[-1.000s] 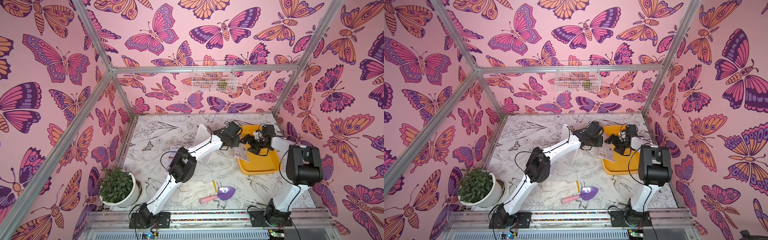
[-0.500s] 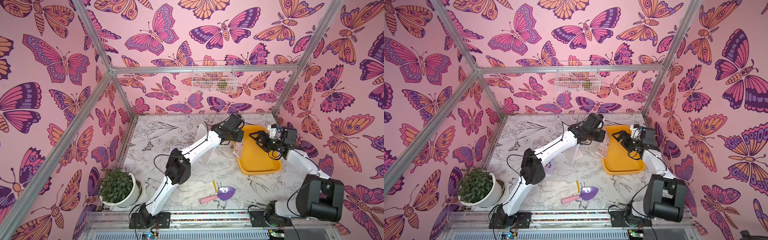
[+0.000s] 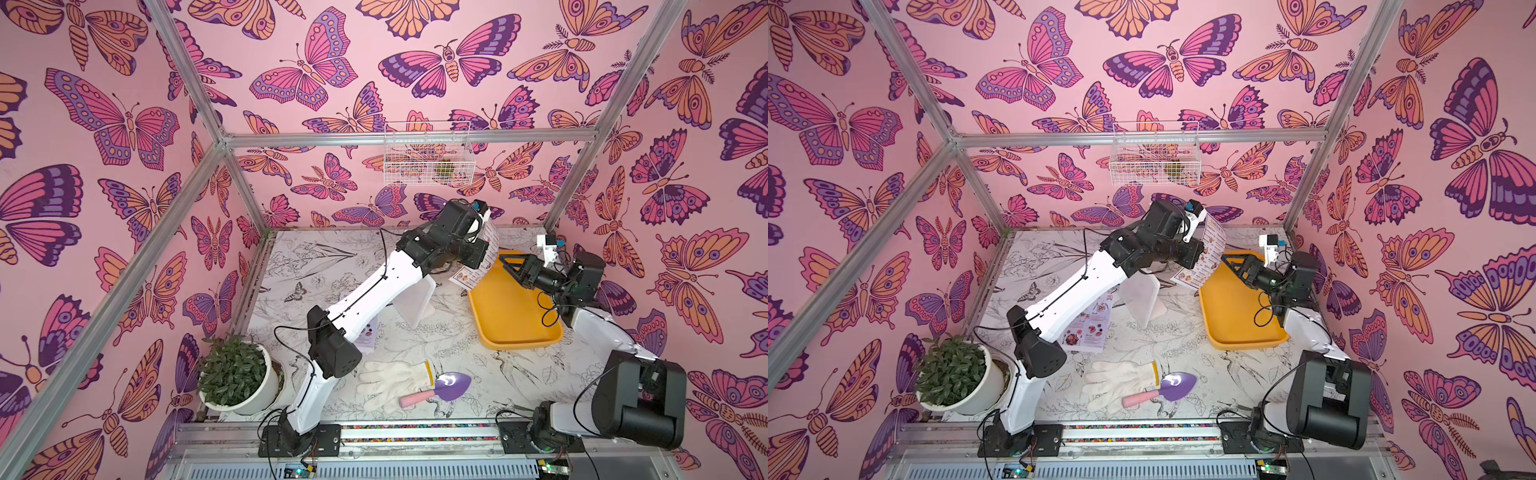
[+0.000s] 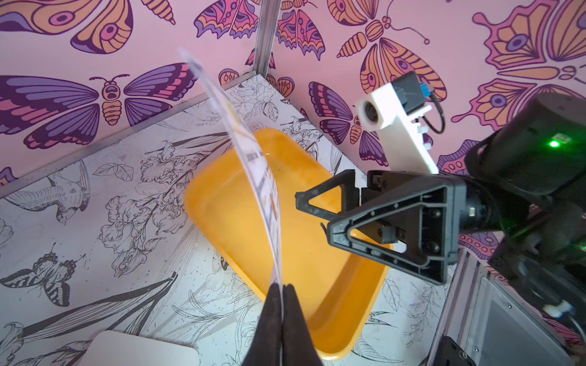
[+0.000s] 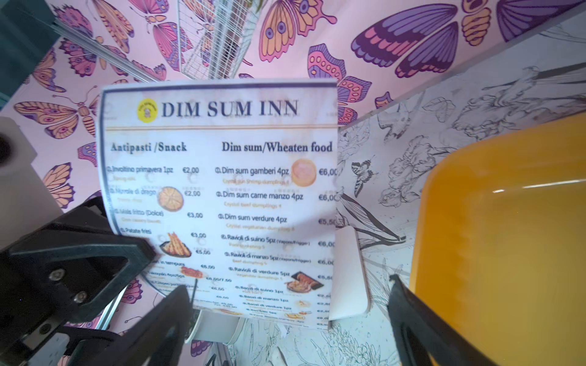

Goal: Replace the menus in the menu holders
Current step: Pick up the menu from the storage box.

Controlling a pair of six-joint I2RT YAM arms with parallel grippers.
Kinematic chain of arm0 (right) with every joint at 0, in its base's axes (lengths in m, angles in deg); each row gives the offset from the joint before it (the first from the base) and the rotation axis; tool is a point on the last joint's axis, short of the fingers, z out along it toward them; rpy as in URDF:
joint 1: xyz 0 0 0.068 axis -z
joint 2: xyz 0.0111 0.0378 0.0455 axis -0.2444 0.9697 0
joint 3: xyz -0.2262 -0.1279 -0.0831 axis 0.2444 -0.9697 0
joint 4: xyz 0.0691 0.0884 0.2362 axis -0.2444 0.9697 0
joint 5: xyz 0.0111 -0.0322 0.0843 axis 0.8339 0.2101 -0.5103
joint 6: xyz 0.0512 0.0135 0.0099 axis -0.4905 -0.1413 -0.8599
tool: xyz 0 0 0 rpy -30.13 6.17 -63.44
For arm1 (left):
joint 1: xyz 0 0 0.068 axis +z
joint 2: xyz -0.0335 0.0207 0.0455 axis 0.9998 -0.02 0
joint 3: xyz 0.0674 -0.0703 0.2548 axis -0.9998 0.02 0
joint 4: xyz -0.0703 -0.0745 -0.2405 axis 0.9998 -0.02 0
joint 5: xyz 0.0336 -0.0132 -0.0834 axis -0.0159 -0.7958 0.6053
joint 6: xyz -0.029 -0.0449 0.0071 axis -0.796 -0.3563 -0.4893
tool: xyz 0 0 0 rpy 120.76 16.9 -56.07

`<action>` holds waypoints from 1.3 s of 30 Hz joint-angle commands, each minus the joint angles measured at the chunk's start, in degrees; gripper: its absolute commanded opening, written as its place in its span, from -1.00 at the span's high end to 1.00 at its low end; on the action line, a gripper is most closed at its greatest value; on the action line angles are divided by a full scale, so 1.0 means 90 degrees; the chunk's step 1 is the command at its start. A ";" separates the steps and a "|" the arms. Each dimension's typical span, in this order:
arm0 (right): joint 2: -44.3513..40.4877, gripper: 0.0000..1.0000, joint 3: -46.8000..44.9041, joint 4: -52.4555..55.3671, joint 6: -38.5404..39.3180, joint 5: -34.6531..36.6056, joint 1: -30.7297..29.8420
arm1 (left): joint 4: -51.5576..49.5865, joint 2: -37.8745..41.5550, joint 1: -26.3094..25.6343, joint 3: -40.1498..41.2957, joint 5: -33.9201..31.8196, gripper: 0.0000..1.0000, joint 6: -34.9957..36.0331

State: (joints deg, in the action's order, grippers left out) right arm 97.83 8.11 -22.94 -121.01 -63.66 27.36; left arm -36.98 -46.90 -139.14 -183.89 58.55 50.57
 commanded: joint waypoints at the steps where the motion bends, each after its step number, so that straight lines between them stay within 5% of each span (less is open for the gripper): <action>1: 0.0164 -0.95 -0.0049 -0.0903 -0.0456 -0.0444 -0.0189 | -0.0248 0.0317 0.0006 0.0137 0.0098 0.90 0.0281; 17: 0.0659 -0.94 0.0082 -0.2374 -0.1192 -0.0620 -0.0775 | -0.0287 0.0535 0.0100 0.0020 0.0285 0.91 0.0294; 24: 0.0716 -0.81 -0.0171 -0.4117 -0.2456 -0.0725 -0.0775 | -0.0297 0.0609 0.0219 0.0159 0.0230 0.93 0.0267; 39: -0.0212 -0.68 -0.0382 -0.2330 -0.1319 -0.0708 -0.0784 | -0.0172 0.0493 0.0543 0.0374 0.0196 0.94 0.0066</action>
State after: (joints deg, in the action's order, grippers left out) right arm 97.85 4.87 -46.32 -135.48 -69.39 20.58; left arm -38.88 -42.64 -134.57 -181.42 59.79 51.86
